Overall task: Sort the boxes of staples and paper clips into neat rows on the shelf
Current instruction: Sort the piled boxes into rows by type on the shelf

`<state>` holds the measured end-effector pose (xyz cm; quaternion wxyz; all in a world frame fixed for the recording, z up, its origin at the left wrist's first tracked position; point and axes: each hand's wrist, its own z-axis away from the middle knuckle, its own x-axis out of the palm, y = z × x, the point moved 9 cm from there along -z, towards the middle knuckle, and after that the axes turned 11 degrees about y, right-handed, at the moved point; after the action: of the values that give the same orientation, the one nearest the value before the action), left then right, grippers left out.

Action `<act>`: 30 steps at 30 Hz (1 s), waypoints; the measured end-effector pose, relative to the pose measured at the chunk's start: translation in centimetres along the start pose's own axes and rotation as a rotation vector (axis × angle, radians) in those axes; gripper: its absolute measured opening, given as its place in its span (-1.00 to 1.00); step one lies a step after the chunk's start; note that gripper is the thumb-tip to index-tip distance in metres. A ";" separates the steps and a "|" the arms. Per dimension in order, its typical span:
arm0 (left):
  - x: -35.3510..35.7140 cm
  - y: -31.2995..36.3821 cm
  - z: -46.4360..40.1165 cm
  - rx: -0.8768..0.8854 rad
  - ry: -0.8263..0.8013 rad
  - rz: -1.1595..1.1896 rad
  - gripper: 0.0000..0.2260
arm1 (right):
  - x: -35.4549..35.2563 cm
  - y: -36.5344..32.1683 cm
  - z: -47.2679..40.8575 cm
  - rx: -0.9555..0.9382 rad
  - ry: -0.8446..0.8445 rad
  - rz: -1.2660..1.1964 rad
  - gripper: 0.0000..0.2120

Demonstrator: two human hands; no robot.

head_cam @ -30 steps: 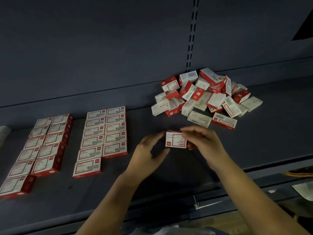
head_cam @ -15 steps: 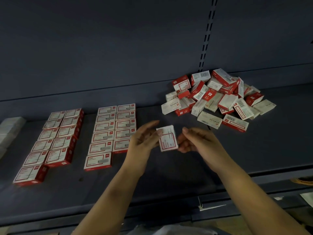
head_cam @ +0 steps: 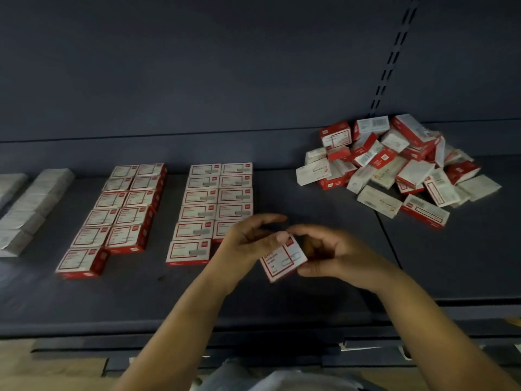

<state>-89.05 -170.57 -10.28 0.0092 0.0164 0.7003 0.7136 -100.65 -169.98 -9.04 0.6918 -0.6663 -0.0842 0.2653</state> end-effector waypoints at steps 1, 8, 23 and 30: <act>-0.6 0.2 0.3 0.013 0.000 0.015 -0.58 | 0.3 -0.3 -0.3 -0.016 0.027 -0.015 -0.52; -5.7 3.1 2.7 0.240 0.049 -0.368 -0.53 | 3.5 -2.2 -2.8 -0.084 0.164 -0.090 -0.50; -21.3 1.3 7.0 0.711 0.228 -1.091 -0.61 | 14.7 -4.1 -7.9 -0.182 0.329 0.275 -0.74; -23.5 0.1 7.8 0.853 0.262 -1.231 -0.67 | 17.0 -4.0 -8.4 -0.166 0.433 0.273 -0.76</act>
<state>-65.24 -163.62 -10.24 0.3152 -0.4601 0.7935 0.2435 -81.26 -169.11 -10.01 0.5945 -0.7672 0.1350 0.1996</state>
